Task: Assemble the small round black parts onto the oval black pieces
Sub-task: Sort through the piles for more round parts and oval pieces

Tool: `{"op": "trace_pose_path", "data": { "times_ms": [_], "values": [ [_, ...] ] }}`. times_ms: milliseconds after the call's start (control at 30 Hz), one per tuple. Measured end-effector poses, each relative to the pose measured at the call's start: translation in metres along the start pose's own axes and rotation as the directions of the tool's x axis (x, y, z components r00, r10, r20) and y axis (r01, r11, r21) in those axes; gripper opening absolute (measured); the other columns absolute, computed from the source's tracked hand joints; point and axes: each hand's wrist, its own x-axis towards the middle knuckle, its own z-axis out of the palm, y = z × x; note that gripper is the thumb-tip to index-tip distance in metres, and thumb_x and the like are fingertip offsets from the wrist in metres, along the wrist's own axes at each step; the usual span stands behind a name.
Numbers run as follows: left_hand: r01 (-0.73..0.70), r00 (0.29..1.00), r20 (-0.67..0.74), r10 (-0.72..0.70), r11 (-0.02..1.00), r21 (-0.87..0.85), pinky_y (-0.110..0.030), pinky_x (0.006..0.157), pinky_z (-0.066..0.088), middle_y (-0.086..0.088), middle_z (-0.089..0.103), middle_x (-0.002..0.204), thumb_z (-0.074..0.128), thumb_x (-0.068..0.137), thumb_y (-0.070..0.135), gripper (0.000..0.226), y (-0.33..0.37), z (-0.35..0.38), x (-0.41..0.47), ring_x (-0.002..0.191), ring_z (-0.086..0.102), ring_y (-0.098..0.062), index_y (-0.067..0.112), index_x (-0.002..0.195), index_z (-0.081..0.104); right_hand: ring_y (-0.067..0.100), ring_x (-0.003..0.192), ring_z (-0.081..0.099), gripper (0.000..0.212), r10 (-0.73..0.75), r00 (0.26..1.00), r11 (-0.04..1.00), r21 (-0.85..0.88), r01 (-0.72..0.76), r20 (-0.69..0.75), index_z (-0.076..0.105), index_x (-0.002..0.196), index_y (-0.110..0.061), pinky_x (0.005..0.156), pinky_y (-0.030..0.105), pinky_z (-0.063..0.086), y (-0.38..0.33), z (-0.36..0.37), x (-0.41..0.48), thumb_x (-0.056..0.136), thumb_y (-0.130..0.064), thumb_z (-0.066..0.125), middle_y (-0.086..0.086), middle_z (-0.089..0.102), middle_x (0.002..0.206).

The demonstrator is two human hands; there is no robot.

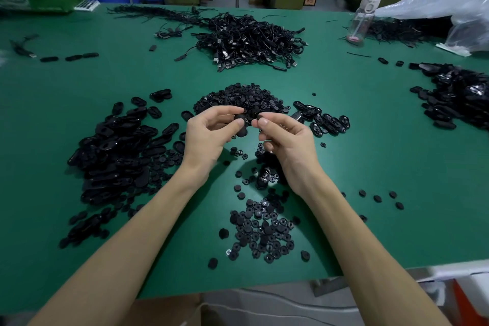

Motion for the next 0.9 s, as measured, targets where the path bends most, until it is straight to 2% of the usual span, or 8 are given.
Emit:
{"op": "trace_pose_path", "data": {
  "times_ms": [233, 333, 400, 467, 600, 767, 900],
  "values": [
    [0.051, 0.999, -0.001, -0.051, 0.997, -0.051, -0.03, 0.078, 0.061, -0.004, 0.078, 0.102, 0.083, 0.087, 0.013, 0.024, -0.0029, 0.0021, -0.0004, 0.095, 0.076, -0.02, 0.017, 0.109, 0.075, 0.011, 0.068, 0.061, 0.012, -0.004, 1.0, 1.0, -0.02, 0.004, 0.01, 0.078, 0.097, -0.014, 0.057, 0.019, 0.045, 0.0007, 0.0002, -0.0001, 0.085, -0.012, 0.081, 0.017, 0.078, 0.101],
    [0.072, 0.997, -0.024, -0.073, 0.997, -0.041, -0.03, 0.077, 0.062, -0.005, 0.075, 0.104, 0.082, 0.088, 0.013, 0.027, -0.0045, 0.0026, -0.0001, 0.086, 0.077, -0.02, 0.018, 0.114, 0.075, 0.012, 0.068, 0.06, 0.011, -0.005, 1.0, 0.999, -0.041, 0.006, 0.018, 0.078, 0.097, -0.013, 0.058, 0.02, 0.044, 0.0004, 0.0006, -0.0011, 0.086, -0.011, 0.081, 0.017, 0.078, 0.1],
    [0.074, 0.997, -0.027, -0.075, 0.997, -0.037, -0.03, 0.078, 0.063, -0.001, 0.074, 0.098, 0.08, 0.09, 0.012, 0.026, -0.0045, 0.0028, 0.0001, 0.081, 0.076, -0.017, 0.017, 0.114, 0.077, 0.012, 0.068, 0.06, 0.009, -0.008, 1.0, 0.998, -0.055, 0.009, 0.017, 0.078, 0.095, -0.014, 0.058, 0.02, 0.044, -0.0002, 0.0011, -0.0019, 0.087, -0.011, 0.08, 0.016, 0.078, 0.099],
    [0.074, 0.997, -0.024, -0.075, 0.995, -0.068, -0.031, 0.08, 0.063, -0.001, 0.075, 0.092, 0.079, 0.09, 0.008, 0.021, -0.0047, 0.0028, 0.0003, 0.083, 0.075, -0.015, 0.012, 0.111, 0.077, 0.012, 0.069, 0.06, 0.008, -0.007, 1.0, 0.998, -0.059, 0.008, 0.013, 0.078, 0.092, -0.016, 0.059, 0.021, 0.044, -0.0006, 0.0015, -0.0024, 0.087, -0.011, 0.08, 0.013, 0.078, 0.098],
    [0.1, 0.995, -0.015, -0.103, 0.988, -0.115, -0.03, 0.08, 0.063, -0.006, 0.079, 0.095, 0.078, 0.091, 0.009, 0.02, -0.0036, 0.0025, 0.0006, 0.09, 0.077, -0.019, 0.007, 0.11, 0.077, 0.011, 0.068, 0.059, 0.007, -0.003, 1.0, 0.997, -0.077, 0.002, -0.01, 0.079, 0.091, -0.015, 0.059, 0.022, 0.044, -0.0004, 0.0021, -0.0024, 0.086, -0.011, 0.081, 0.005, 0.074, 0.087],
    [0.129, 0.992, 0.01, -0.129, 0.977, -0.168, -0.033, 0.081, 0.064, -0.01, 0.08, 0.098, 0.073, 0.094, 0.006, 0.018, -0.0023, 0.0018, -0.0012, 0.089, 0.079, -0.027, 0.002, 0.111, 0.075, 0.009, 0.064, 0.059, 0.006, -0.071, 0.996, 0.971, -0.232, 0.055, -0.062, 0.078, 0.091, -0.016, 0.059, 0.019, 0.046, 0.0026, 0.0032, -0.0029, 0.087, -0.014, 0.081, -0.002, 0.073, 0.077],
    [0.143, 0.99, 0.025, -0.141, 0.974, -0.177, -0.033, 0.081, 0.064, -0.012, 0.08, 0.1, 0.072, 0.095, 0.006, 0.018, -0.0027, 0.001, -0.0011, 0.09, 0.079, -0.029, 0.002, 0.112, 0.074, 0.005, 0.065, 0.062, 0.009, -0.137, 0.983, 0.949, -0.3, 0.095, -0.12, 0.076, 0.093, -0.014, 0.058, 0.015, 0.047, 0.0044, 0.0034, -0.0029, 0.086, -0.013, 0.082, -0.004, 0.075, 0.078]
  ]
}}
